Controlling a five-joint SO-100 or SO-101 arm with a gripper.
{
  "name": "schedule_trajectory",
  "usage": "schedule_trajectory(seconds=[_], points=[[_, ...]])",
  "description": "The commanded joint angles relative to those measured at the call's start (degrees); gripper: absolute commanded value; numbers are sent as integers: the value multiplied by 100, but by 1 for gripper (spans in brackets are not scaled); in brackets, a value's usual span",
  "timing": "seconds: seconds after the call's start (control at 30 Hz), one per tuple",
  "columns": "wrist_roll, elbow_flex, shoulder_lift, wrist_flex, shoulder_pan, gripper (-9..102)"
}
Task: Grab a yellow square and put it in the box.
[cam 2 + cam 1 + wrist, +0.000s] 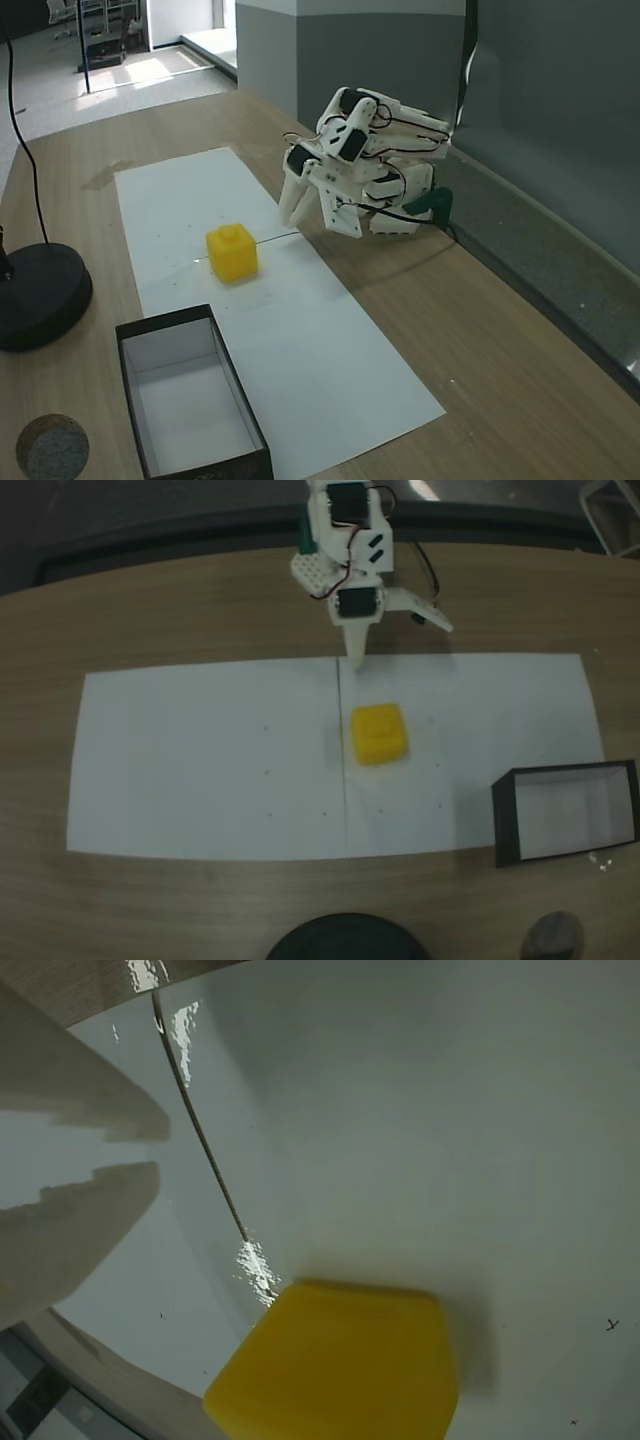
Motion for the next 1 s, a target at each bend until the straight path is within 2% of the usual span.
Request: schedule_trajectory(seconds=[0.0,0.57,0.83,0.97], points=[[9,-308,141,44,9,0],[18,-281,141,-62,9,0],[-53,-308,149,-1617,9,1],[-756,-404,141,-2162,9,14]])
